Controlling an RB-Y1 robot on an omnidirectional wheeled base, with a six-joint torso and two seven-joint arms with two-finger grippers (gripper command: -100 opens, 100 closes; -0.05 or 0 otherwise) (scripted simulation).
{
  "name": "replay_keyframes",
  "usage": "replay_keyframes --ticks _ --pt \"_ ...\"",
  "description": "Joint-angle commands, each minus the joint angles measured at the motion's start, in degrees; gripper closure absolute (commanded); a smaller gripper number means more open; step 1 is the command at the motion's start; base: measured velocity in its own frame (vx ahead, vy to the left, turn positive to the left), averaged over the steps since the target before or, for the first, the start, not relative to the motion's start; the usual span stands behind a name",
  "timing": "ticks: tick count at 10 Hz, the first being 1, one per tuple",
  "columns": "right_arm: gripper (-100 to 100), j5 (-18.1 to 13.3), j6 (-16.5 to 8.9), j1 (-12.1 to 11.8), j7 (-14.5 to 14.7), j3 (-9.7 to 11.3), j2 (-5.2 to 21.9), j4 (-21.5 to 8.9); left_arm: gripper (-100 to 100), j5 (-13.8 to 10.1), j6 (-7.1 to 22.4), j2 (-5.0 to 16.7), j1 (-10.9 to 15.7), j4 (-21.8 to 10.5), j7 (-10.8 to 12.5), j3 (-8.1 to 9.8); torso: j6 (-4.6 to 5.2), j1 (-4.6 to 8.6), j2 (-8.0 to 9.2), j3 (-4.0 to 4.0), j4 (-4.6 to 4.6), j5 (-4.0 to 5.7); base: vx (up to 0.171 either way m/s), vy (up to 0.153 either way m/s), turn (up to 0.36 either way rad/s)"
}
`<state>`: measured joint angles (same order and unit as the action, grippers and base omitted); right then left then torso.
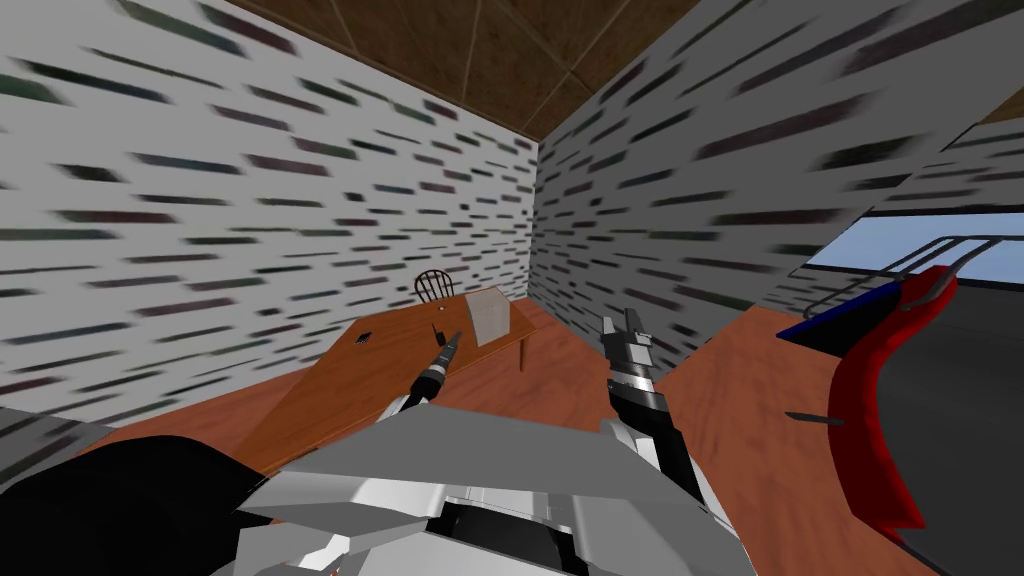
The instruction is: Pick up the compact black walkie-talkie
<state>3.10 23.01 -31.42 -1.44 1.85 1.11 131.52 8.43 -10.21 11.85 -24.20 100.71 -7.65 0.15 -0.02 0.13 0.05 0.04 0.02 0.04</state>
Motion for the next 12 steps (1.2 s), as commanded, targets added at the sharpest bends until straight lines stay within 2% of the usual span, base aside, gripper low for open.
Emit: replay_keyframes --ticks 1,3,4,6,7,9,10,12 --pt "0 0.0 0.0 0.0 0.0 0.0 0.0 0.0 -100 0.2 1.1 0.2 0.8 -1.7 -0.1 0.03 0.0 0.0 0.0 0.0 0.0 0.0 0.007 -0.042 -0.048" --pt "0 0.0 0.0 0.0 0.0 0.0 0.0 0.0 -100 0.8 4.0 1.7 2.6 -6.0 -0.5 0.26 0.0 -0.04 -0.01 -0.01 0.0 -0.01 0.014 -0.048 -0.123" --pt "0 0.0 0.0 0.0 0.0 0.0 0.0 0.0 -100 0.8 4.0 1.7 2.6 -6.8 -0.5 0.26 0.0 0.02 -0.07 -0.04 -0.01 0.01 0.021 -0.042 -0.029" --pt "0 0.0 0.0 0.0 0.0 0.0 0.0 0.0 -100 1.3 7.2 3.3 4.6 -10.8 -0.9 0.6 -0.01 -0.06 -0.05 -0.03 -0.01 -0.01 0.018 -0.036 -0.087" --pt "0 0.0 0.0 0.0 0.0 0.0 0.0 0.0 -100 1.3 7.2 3.3 4.6 -11.7 -0.9 0.6 -0.01 -0.05 -0.06 -0.03 -0.01 -0.01 0.015 -0.026 -0.043" --pt "0 0.0 0.0 0.0 0.0 0.0 0.0 0.0 -100 1.9 10.3 5.0 6.7 -15.7 -1.3 1.04 -0.02 -0.11 -0.05 -0.03 -0.01 -0.02 0.023 -0.025 -0.08" --pt "0 0.0 0.0 0.0 0.0 0.0 0.0 0.0 -100 1.9 10.3 5.0 6.7 -16.5 -1.3 1.04 -0.01 -0.09 -0.08 -0.05 -0.01 -0.01 0.026 -0.015 -0.021" --pt "0 0.0 0.0 0.0 0.0 0.0 0.0 0.0 -100 2.4 13.5 6.9 8.8 -20.1 -1.8 1.58 -0.03 -0.17 -0.09 -0.05 -0.02 -0.02 0.036 -0.004 -0.051"
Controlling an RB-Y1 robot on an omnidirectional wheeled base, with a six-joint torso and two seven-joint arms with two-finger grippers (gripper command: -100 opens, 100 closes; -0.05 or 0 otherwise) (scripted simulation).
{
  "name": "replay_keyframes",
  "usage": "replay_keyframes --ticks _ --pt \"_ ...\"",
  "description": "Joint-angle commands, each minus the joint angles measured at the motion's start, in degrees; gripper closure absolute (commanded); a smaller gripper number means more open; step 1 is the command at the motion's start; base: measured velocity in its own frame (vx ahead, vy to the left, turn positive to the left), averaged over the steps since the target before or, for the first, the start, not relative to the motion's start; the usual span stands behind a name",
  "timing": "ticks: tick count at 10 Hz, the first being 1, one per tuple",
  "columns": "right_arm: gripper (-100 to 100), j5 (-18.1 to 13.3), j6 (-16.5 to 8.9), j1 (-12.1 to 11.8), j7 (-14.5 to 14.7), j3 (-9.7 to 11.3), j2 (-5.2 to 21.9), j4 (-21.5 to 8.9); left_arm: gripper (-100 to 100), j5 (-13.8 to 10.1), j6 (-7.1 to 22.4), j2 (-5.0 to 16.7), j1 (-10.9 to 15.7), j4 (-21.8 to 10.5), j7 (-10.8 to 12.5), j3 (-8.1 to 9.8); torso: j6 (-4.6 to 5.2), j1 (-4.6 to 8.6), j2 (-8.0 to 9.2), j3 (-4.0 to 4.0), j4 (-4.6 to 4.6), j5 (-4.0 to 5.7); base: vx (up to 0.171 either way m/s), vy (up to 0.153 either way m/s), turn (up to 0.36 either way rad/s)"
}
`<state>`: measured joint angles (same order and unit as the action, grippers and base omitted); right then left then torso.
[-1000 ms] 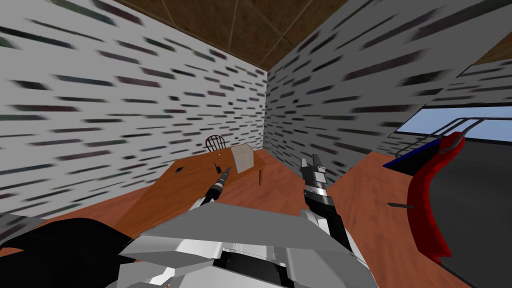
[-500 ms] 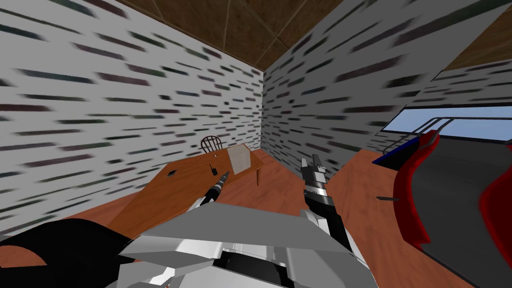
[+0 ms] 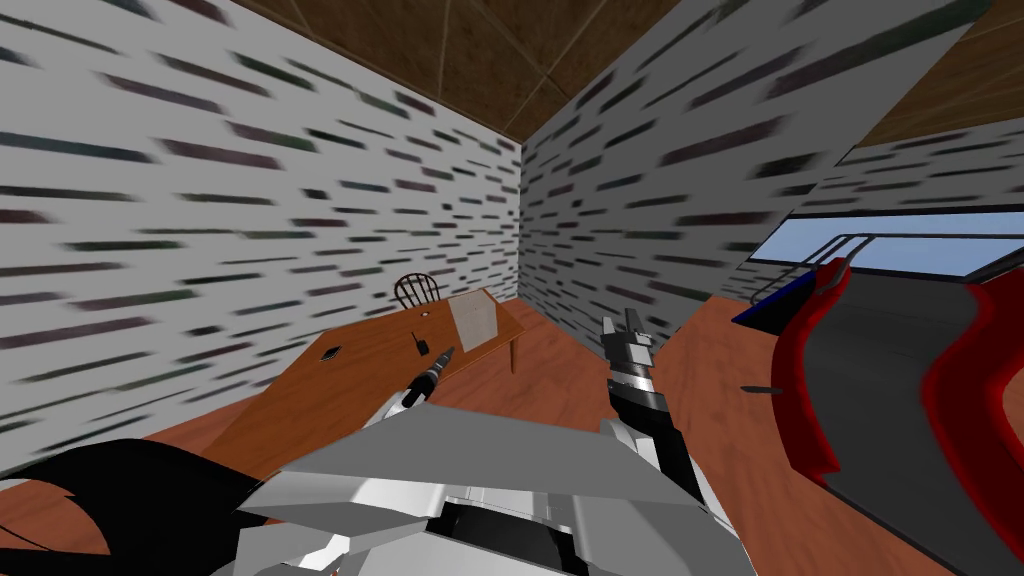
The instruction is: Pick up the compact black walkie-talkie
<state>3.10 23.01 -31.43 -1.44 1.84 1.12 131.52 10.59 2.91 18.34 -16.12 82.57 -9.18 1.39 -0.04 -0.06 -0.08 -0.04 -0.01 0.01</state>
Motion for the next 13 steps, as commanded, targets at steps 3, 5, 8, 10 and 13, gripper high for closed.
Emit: replay_keyframes --ticks 3,5,8,10,13 --pt "0 0.0 0.0 0.0 0.0 0.0 0.0 0.0 -100 0.7 3.4 2.3 2.9 -6.8 -0.7 0.95 -0.01 -0.03 0.01 0.01 0.0 0.0 0.042 0.005 -0.026" --pt "0 0.0 0.0 0.0 0.0 0.0 0.0 0.0 -100 0.9 4.8 3.3 4.0 -8.7 -0.9 1.27 -0.01 -0.04 0.0 0.0 -0.01 -0.01 0.038 0.014 -0.011" --pt "0 0.0 0.0 0.0 0.0 0.0 0.0 0.0 -100 1.5 8.9 6.0 7.1 -13.5 -1.5 2.29 -0.02 -0.15 -0.1 -0.06 -0.02 -0.03 0.065 0.038 -0.005" --pt "0 0.0 0.0 0.0 0.0 0.0 0.0 0.0 -100 1.8 11.2 7.7 9.0 -16.0 -1.9 2.95 -0.02 -0.2 -0.1 -0.07 -0.03 -0.05 0.067 0.053 0.014" --pt "0 0.0 0.0 0.0 0.0 0.0 0.0 0.0 -100 2.2 14.1 10.0 11.5 -18.8 -2.4 3.86 -0.02 -0.22 -0.11 -0.07 -0.03 -0.05 0.071 0.058 0.023"
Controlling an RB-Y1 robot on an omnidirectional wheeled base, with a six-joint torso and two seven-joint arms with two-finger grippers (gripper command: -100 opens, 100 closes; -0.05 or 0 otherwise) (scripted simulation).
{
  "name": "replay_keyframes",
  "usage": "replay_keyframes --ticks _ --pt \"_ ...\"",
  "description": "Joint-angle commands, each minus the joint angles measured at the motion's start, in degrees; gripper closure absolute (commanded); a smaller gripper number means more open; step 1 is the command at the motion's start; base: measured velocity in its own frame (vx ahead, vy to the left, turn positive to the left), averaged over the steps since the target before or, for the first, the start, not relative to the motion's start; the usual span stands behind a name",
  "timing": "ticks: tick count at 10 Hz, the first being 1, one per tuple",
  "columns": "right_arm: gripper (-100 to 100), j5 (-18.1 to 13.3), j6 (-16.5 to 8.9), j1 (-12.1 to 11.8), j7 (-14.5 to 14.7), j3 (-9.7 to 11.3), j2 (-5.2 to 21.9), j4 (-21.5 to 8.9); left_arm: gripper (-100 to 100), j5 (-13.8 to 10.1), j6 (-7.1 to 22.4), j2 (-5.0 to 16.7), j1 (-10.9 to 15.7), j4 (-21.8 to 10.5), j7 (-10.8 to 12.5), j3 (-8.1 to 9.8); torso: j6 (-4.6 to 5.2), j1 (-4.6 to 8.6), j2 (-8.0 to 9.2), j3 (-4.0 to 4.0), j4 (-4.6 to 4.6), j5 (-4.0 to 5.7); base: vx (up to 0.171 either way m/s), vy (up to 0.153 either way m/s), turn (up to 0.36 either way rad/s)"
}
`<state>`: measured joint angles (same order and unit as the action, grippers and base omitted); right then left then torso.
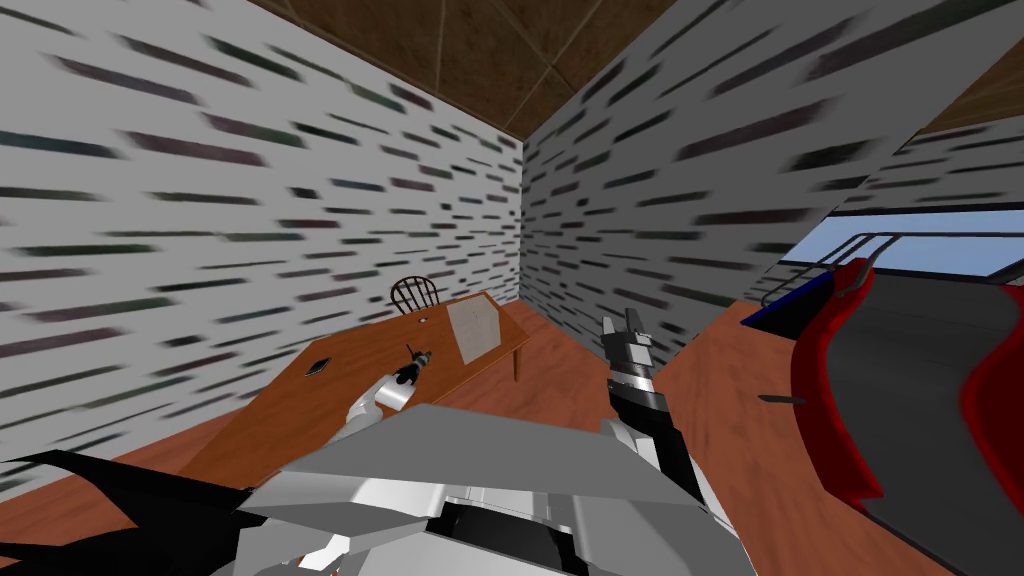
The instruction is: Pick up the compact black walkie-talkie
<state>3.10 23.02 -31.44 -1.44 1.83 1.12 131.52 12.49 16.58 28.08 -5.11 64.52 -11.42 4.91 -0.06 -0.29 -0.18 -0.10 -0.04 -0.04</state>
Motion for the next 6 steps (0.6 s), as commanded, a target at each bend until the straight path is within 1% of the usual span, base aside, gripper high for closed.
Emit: replay_keyframes --ticks 1,3,4,5,6 --pt "0 0.0 0.0 0.0 0.0 0.0 0.0 0.0 -100 0.5 1.7 1.4 1.8 -2.0 -0.4 0.82 0.0 0.0 0.0 0.0 0.0 0.0 0.082 0.079 0.029" --pt "0 0.0 0.0 0.0 0.0 0.0 0.0 0.0 -100 0.6 2.5 2.2 2.6 -2.6 -0.5 1.15 0.0 -0.08 -0.06 -0.03 -0.01 -0.02 0.08 0.077 0.012" --pt "0 0.0 0.0 0.0 0.0 0.0 0.0 0.0 -100 0.9 1.7 1.7 2.6 -3.0 -0.4 1.21 0.0 -0.03 -0.02 -0.01 -0.01 -0.01 0.031 0.029 -0.002" --pt "0 0.0 0.0 0.0 0.0 0.0 0.0 0.0 0 0.9 2.0 1.8 2.6 -2.8 -0.4 1.24 0.0 0.11 0.11 0.06 0.01 0.0 0.006 0.006 -0.001" --pt "0 0.0 0.0 0.0 0.0 0.0 0.0 0.0 -100 0.9 -0.7 2.8 1.5 -5.7 0.7 2.58 0.0 0.2 0.21 0.12 0.04 0.03 0.018 -0.028 -0.208"
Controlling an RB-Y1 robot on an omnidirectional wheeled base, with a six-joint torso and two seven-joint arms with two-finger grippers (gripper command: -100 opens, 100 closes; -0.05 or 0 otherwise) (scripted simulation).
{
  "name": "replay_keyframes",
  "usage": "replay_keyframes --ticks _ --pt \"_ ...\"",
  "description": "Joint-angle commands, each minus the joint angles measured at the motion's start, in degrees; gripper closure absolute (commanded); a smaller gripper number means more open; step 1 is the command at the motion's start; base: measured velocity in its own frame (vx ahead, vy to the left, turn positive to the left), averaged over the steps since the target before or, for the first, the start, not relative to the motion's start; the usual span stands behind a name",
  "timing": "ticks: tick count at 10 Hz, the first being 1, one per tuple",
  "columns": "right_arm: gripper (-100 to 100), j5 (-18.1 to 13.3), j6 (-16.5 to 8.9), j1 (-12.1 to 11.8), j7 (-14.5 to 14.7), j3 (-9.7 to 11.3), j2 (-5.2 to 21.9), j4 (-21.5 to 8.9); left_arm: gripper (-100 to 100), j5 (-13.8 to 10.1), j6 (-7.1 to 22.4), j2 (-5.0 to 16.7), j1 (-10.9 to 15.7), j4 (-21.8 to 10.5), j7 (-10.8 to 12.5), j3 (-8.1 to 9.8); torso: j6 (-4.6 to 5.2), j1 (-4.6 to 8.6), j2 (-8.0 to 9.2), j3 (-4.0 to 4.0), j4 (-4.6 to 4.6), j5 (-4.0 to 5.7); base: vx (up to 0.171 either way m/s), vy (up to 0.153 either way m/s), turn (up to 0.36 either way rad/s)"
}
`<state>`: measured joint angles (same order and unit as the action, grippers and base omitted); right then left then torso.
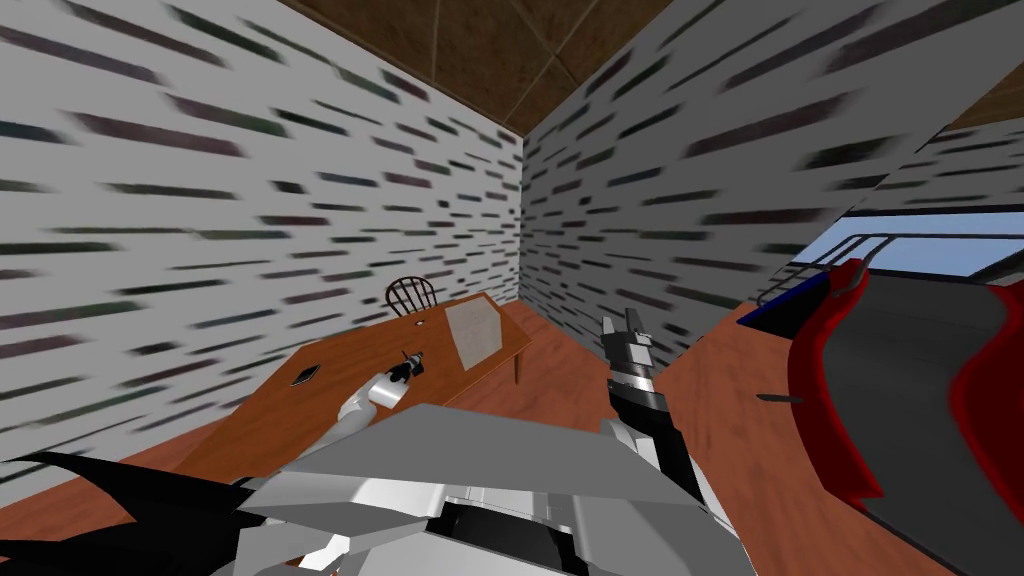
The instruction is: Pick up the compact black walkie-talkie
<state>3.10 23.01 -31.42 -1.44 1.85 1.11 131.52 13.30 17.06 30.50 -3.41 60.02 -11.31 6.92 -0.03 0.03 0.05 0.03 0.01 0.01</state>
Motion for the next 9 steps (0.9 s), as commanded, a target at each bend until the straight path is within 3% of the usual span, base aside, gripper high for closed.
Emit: replay_keyframes --ticks 1,4,6,9 --pt "0 0.0 0.0 0.0 0.0 0.0 0.0 0.0 -100 0.1 -2.9 1.3 -1.3 -2.9 1.8 1.91 0.0 0.0 0.0 0.0 0.0 0.0 0.032 -0.068 -0.354" --pt "0 0.0 0.0 0.0 0.0 0.0 0.0 0.0 -100 0.1 -6.5 2.3 -2.4 -7.0 2.9 3.26 -0.01 0.13 -0.03 -0.02 -0.01 0.03 0.025 -0.045 -0.133" --pt "0 0.0 0.0 0.0 0.0 0.0 0.0 0.0 -100 0.1 -11.1 4.3 -4.6 -12.8 5.2 5.94 0.0 0.08 0.01 0.01 0.01 0.03 0.025 -0.053 -0.305" --pt "0 0.0 0.0 0.0 0.0 0.0 0.0 0.0 -100 0.1 -14.6 5.3 -5.7 -15.7 6.3 7.29 -0.02 0.12 -0.02 -0.01 0.0 0.04 0.029 -0.041 -0.114"
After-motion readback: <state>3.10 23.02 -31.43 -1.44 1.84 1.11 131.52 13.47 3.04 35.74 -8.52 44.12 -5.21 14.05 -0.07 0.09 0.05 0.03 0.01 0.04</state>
